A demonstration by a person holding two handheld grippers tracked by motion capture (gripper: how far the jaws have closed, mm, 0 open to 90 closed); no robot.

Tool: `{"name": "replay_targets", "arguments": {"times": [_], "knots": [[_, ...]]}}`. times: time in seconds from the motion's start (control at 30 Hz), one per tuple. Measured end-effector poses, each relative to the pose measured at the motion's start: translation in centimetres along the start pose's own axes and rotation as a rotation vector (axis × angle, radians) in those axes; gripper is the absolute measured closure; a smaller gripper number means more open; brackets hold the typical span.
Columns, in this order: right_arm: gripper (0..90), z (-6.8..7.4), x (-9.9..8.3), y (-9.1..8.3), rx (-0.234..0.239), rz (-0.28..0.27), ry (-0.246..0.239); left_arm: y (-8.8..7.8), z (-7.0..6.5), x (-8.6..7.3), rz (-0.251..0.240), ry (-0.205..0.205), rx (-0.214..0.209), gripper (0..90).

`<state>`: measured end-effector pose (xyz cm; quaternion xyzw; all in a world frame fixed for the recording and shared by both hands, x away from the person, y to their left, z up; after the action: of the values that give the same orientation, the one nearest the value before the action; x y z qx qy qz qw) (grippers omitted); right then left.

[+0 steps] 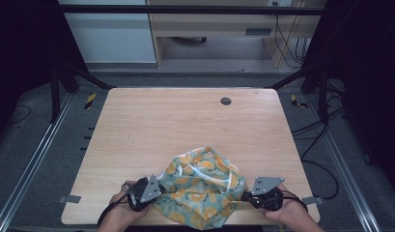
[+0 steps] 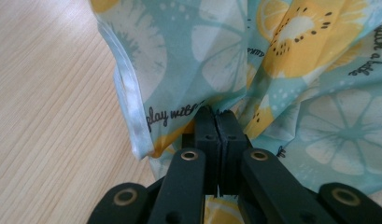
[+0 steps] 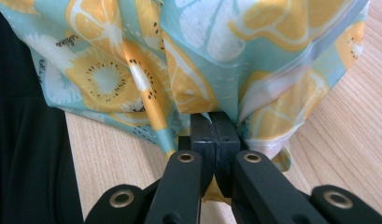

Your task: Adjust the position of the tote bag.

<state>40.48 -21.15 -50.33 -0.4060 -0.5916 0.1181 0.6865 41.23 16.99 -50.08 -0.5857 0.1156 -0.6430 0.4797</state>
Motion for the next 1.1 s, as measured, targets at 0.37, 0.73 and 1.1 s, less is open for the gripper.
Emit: {"name": "replay_targets", "arguments": {"times": [0.37, 0.73, 1.1], "knots": [[90.0, -0.8, -0.1, 0.1, -0.022, 0.009, -0.004, 0.4, 0.2, -0.1, 0.008, -0.007, 0.030, 89.3], [90.0, -1.8, -0.2, -0.3, -0.061, -0.019, 0.030, 0.3, 0.3, -0.1, -0.011, -0.060, 0.004, 88.7], [79.2, -1.6, -0.4, -1.1, -0.066, -0.035, 0.052, -0.5, 0.3, -0.4, -0.057, -0.139, -0.012, 73.1]]}}
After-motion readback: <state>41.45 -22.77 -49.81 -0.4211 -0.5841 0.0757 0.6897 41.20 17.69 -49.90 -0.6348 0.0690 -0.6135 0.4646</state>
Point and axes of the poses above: each handheld gripper's, and its own axes: y roughly forward along the jaws, x roughly out of its top, z roughly to its left, the point moved 2 cm from there along y, roughly forward along the jaws
